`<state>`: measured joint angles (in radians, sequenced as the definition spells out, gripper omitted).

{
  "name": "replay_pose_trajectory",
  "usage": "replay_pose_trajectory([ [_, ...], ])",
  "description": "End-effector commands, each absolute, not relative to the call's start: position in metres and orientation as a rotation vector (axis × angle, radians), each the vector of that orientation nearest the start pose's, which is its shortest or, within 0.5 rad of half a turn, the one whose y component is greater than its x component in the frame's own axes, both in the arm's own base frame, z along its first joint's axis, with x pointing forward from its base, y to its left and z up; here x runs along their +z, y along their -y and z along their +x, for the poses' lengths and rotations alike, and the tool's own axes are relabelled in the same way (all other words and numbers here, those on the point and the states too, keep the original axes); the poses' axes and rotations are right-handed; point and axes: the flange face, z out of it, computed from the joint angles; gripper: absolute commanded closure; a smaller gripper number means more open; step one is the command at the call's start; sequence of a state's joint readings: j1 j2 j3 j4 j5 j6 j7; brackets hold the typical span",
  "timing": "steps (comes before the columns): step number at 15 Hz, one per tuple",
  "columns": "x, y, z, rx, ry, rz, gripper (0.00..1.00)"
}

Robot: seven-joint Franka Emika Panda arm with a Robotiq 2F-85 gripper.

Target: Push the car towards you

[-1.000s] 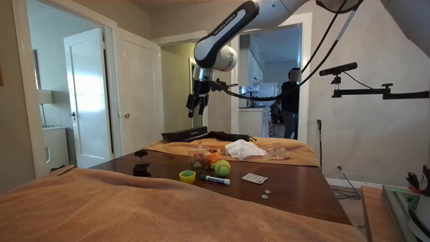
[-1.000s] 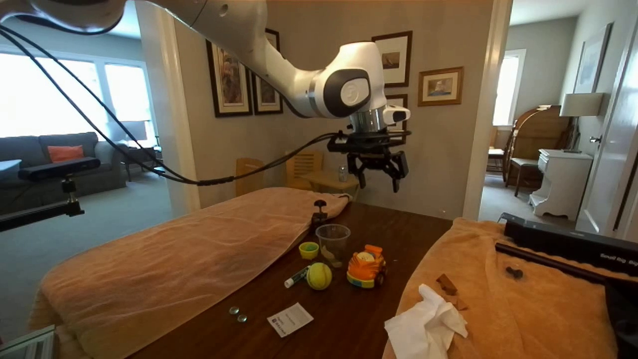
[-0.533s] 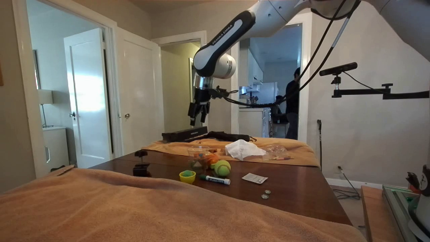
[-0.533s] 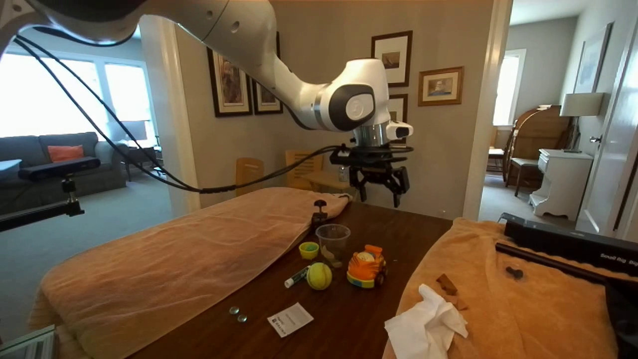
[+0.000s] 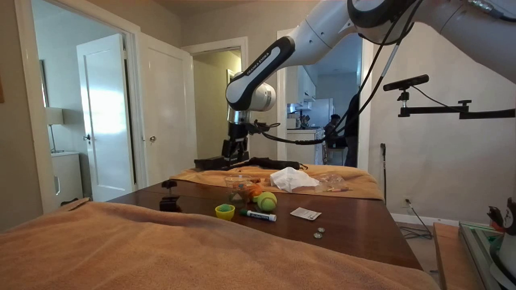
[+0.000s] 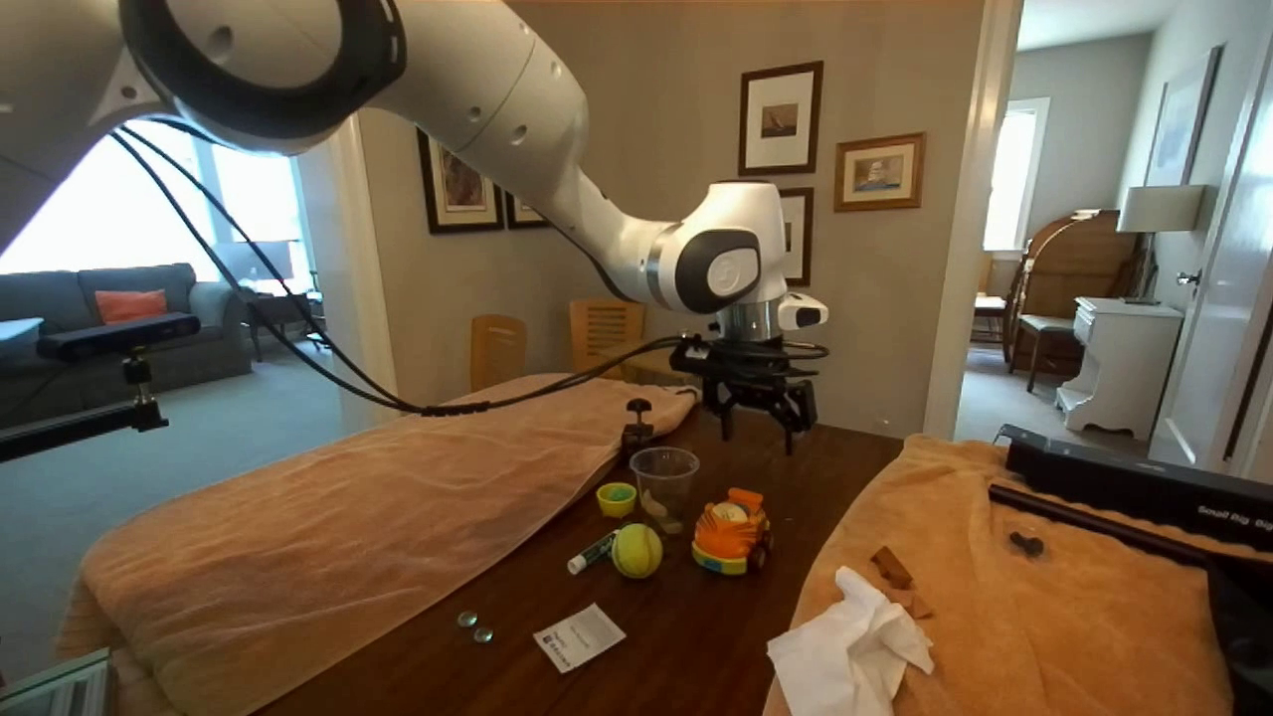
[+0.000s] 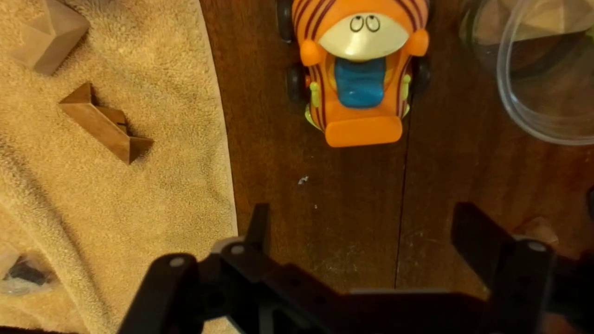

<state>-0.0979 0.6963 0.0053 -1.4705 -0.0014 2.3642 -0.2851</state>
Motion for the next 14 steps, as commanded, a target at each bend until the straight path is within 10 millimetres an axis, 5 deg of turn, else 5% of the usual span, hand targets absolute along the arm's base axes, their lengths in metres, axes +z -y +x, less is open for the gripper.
replay_pose_trajectory([
  [1,0.276,0.069,0.753,-0.288,0.326,-3.133,0.0],
  [2,0.272,0.069,0.757,-0.291,0.328,-3.135,0.0],
  [3,0.269,0.07,0.76,-0.292,0.328,-3.133,0.25],
  [14,0.232,0.061,0.78,-0.219,0.371,-3.126,0.98],
])
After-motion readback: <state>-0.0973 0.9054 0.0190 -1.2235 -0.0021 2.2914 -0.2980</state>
